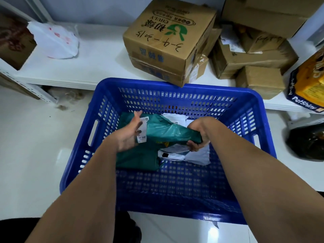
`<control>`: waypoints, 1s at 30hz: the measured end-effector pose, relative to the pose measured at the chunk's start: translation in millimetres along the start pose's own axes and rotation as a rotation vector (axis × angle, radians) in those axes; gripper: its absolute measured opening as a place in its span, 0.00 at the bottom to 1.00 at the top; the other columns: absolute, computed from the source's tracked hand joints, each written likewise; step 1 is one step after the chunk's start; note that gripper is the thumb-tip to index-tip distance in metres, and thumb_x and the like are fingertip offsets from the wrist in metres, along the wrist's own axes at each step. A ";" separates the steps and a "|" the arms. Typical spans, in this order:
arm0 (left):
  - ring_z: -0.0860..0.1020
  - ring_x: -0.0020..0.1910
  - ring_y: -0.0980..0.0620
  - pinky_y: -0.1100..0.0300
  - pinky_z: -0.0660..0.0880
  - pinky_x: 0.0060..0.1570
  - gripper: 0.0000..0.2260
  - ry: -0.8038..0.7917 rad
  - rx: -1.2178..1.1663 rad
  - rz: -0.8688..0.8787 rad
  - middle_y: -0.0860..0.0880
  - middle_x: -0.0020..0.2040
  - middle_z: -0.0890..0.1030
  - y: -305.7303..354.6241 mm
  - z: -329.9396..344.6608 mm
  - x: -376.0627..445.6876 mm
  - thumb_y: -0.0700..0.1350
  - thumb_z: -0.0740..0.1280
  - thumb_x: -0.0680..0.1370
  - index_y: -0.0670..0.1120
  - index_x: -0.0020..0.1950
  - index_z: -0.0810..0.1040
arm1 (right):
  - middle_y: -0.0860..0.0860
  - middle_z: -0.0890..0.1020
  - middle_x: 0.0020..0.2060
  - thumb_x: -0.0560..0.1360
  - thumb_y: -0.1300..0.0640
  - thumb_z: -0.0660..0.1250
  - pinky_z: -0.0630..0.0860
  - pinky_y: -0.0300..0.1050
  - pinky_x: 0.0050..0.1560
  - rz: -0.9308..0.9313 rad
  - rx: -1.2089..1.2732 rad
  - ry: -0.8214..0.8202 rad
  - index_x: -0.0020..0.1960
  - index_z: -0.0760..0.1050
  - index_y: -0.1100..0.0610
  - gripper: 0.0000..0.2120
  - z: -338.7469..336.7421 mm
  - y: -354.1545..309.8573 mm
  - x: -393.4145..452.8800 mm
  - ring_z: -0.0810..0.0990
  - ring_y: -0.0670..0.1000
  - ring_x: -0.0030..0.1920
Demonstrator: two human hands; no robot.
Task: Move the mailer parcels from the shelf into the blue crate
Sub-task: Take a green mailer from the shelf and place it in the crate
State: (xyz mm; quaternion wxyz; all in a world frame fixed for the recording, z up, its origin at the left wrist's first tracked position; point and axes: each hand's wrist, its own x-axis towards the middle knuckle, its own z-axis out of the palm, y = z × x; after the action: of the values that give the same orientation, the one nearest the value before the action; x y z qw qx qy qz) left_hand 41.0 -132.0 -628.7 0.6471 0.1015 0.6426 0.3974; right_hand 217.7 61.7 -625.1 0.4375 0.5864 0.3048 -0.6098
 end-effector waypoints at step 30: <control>0.78 0.62 0.43 0.41 0.71 0.65 0.56 0.487 -0.118 -0.110 0.48 0.65 0.78 -64.5 -110.0 77.3 0.78 0.73 0.46 0.50 0.68 0.72 | 0.55 0.85 0.53 0.67 0.61 0.78 0.76 0.51 0.64 -0.719 0.467 -0.124 0.62 0.77 0.61 0.25 99.6 -20.4 117.1 0.83 0.53 0.55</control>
State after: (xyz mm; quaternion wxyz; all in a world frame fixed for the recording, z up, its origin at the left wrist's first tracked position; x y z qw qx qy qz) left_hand -45.5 -166.6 -745.0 0.4987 -0.0701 0.7598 0.4112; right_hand 163.0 -38.3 -730.4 0.0703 0.4885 0.3168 -0.8100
